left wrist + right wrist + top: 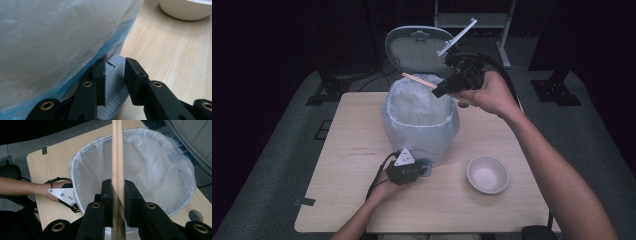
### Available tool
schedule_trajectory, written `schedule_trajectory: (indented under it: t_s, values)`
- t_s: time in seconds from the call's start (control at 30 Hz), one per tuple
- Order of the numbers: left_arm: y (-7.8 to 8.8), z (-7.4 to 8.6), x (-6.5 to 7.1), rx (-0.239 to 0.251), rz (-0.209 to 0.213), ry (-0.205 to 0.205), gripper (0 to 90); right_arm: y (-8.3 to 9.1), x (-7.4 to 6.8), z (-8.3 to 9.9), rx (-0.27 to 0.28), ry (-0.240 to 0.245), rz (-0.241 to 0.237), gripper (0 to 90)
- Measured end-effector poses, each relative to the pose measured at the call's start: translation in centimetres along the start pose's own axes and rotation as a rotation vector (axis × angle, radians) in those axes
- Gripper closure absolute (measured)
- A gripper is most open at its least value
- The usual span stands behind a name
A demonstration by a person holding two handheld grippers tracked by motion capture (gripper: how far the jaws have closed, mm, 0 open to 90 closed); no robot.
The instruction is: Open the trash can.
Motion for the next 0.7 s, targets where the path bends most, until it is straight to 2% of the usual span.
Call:
schedule_trajectory:
  t_s: [0.47,0.7]
  values:
    - [0.0,0.0,0.0,0.000,0.001,-0.002,71.4,-3.8,0.9,-0.3,-0.070,-0.026,-0.013,79.1]
    - [0.0,0.0,0.0,0.001,0.001,-0.002,71.3,-4.9,1.2,-0.5,-0.086,-0.035,-0.017,79.1]
Point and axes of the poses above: each handheld gripper's, and its own axes: y roughly backward along the jaws, z roughly out of its underside, x roughly to its right, the point moved 5 cm from there along -y, roughly forward along the jaws, and after that the axes turned 4 degrees about x, right-handed, at the moved point
